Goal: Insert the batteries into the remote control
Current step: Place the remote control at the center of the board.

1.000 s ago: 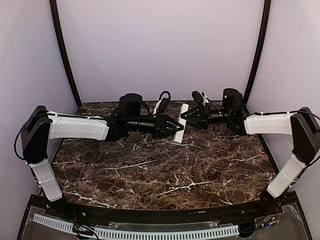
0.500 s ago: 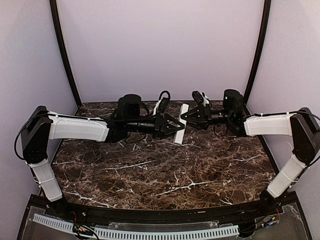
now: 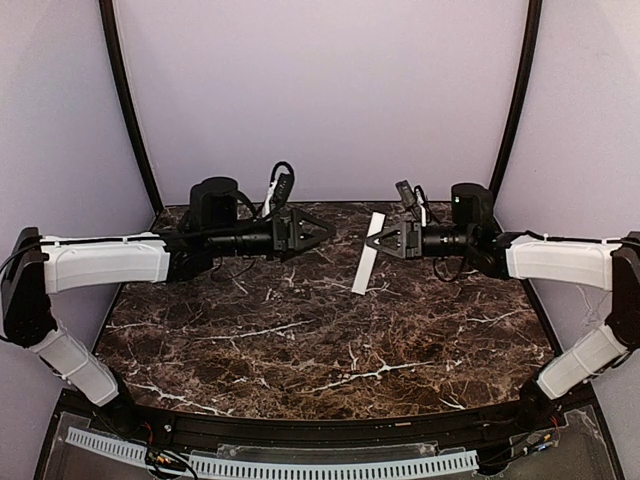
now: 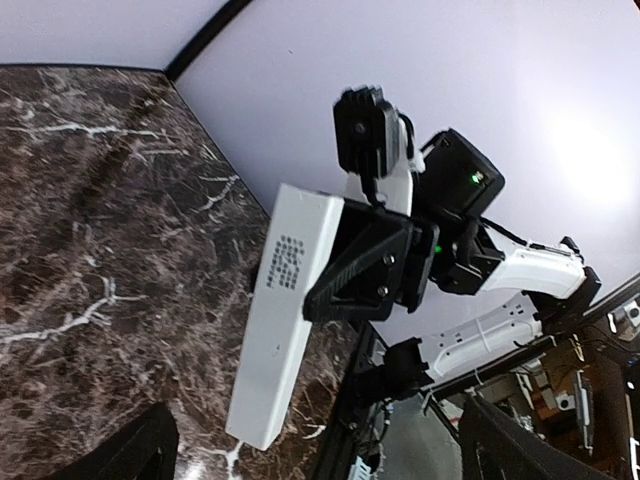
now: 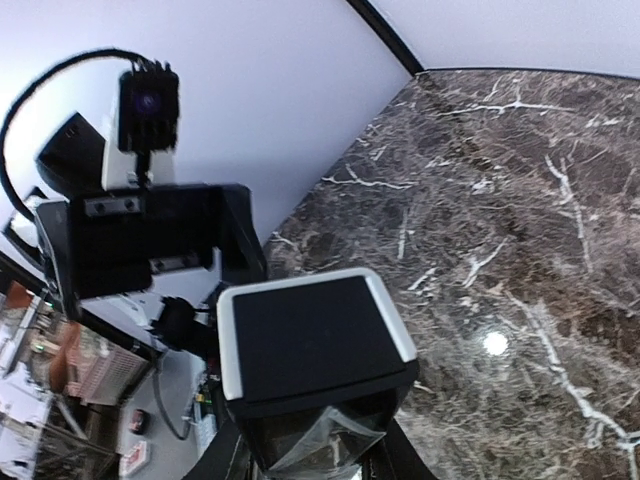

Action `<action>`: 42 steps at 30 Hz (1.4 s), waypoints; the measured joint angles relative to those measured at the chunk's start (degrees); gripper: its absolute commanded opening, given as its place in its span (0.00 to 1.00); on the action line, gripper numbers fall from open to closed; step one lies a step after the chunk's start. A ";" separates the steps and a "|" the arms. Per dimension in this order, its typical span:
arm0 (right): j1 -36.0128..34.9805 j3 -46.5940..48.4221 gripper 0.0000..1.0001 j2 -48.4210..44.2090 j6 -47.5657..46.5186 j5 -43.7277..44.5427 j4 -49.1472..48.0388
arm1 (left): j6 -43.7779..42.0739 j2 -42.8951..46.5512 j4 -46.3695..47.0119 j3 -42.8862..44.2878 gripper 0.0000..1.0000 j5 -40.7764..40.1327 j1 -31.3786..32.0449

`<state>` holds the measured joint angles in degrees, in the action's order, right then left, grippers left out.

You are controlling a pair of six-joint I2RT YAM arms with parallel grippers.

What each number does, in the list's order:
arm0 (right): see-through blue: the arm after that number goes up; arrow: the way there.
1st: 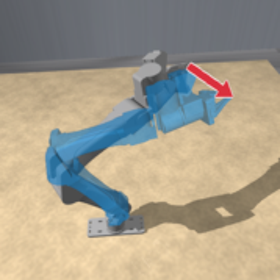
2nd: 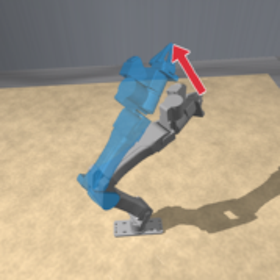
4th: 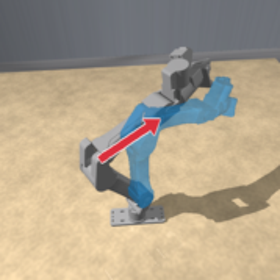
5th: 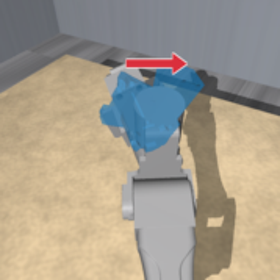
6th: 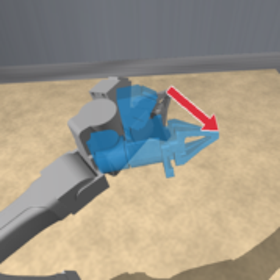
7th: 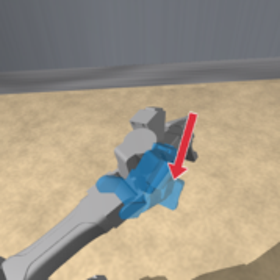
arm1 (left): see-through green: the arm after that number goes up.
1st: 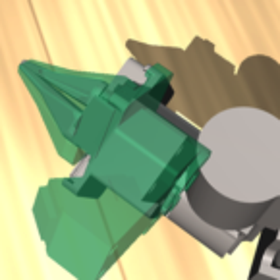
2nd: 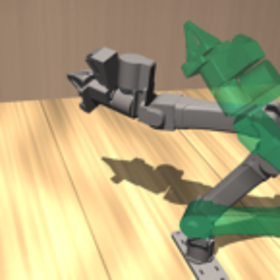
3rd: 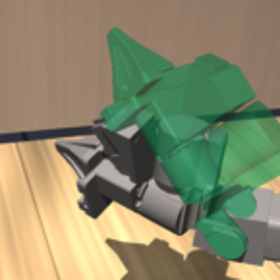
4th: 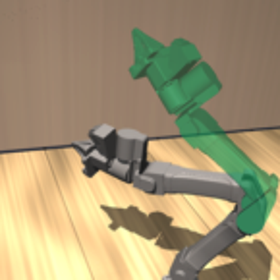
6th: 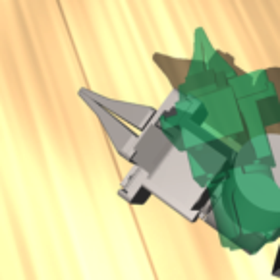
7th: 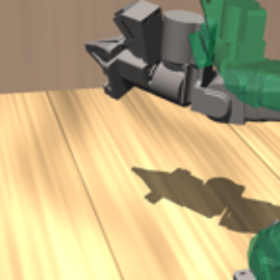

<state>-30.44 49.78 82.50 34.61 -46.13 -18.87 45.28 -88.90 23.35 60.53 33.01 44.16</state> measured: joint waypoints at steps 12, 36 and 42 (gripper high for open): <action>-14.01 -4.17 0.00 -1.55 -24.20 29.42 7.37 | -12.68 9.90 -13.25 -4.02 0.99 -16.81 -1.90; -22.82 -18.16 0.00 6.47 -37.09 48.35 -17.31 | -15.72 9.84 -16.81 -5.29 0.99 -20.35 -1.90; -22.82 -18.78 0.00 6.67 -36.83 48.37 -18.67 | -16.20 9.66 -16.94 -5.29 0.99 -20.46 -1.97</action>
<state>-53.25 31.00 89.17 -2.22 2.24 -37.54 29.08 -79.24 6.42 55.24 12.56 42.19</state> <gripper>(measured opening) 0.289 0.986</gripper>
